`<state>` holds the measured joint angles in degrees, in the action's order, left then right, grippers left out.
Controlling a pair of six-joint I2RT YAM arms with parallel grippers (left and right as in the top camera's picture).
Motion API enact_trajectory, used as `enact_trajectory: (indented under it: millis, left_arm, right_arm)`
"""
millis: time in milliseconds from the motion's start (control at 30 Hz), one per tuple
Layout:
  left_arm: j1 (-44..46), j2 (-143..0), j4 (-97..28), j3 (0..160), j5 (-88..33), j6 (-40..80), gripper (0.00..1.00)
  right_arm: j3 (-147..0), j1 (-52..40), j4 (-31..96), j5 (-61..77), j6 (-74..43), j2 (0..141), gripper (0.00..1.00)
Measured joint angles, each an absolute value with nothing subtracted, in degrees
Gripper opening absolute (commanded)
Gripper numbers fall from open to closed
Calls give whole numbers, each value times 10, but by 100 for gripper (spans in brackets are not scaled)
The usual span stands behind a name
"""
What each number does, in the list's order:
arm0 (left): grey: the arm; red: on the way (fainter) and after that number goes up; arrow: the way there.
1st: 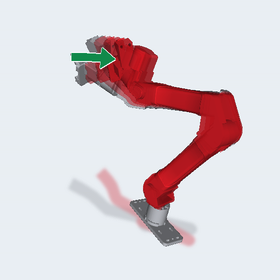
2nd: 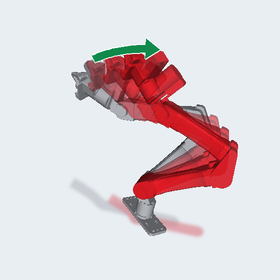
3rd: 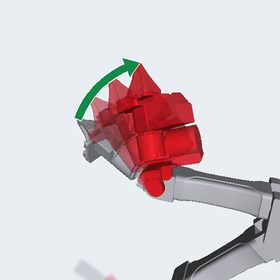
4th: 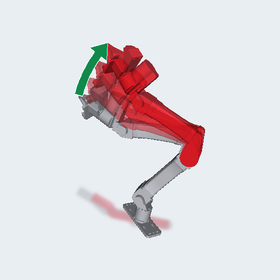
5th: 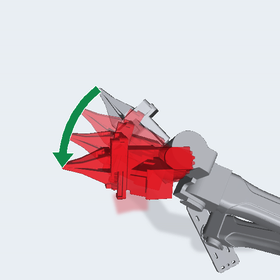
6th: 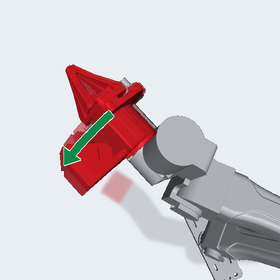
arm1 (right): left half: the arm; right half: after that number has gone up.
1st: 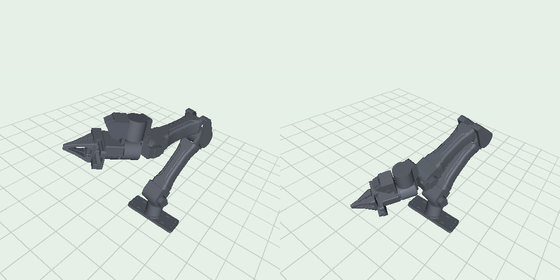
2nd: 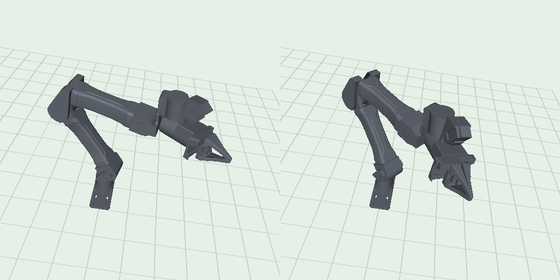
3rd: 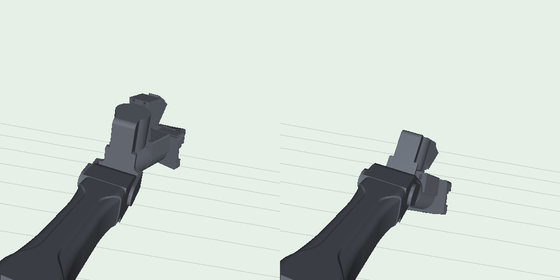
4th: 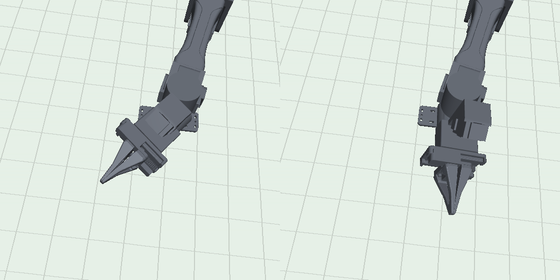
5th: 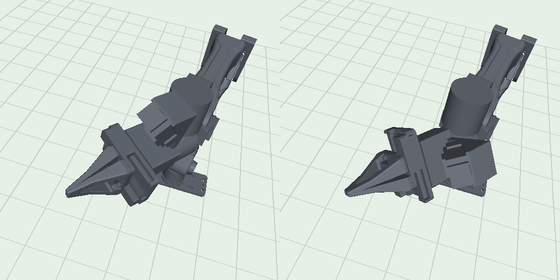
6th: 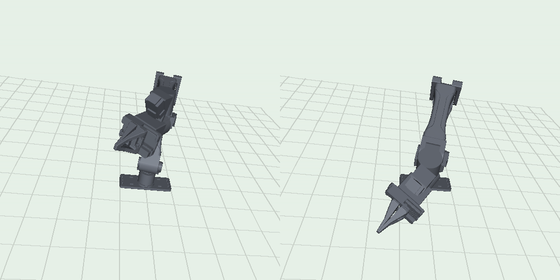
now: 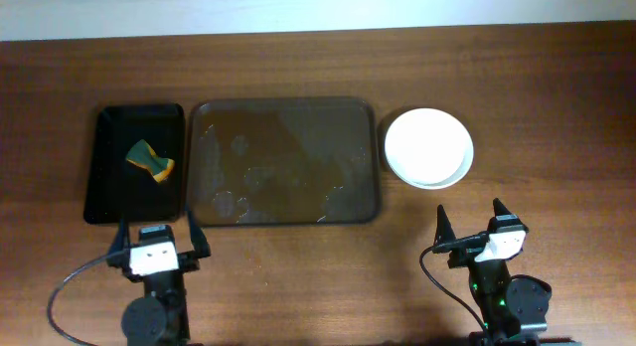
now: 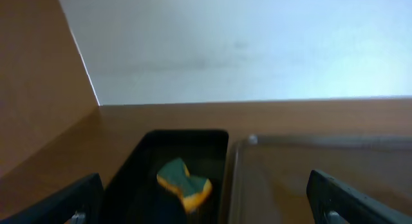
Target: Clean dirty plates on tray and stack at the side
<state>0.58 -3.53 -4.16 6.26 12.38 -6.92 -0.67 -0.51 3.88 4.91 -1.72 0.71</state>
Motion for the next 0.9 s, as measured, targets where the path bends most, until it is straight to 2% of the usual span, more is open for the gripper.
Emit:
enact_trajectory:
  millis: [200, 400, 900]
  left_arm:
    - [4, -9, -35, 24, 111, -136, 99]
    - [-31, -8, -45, 10, -5, -276, 99]
    - [-31, -8, -45, 10, -22, -300, 99]
  right_arm:
    - [-7, -5, 39, 49, -17, 7, 98]
    - [-7, -5, 39, 49, -17, 7, 99]
    - [-7, -5, 39, 49, -17, 7, 99]
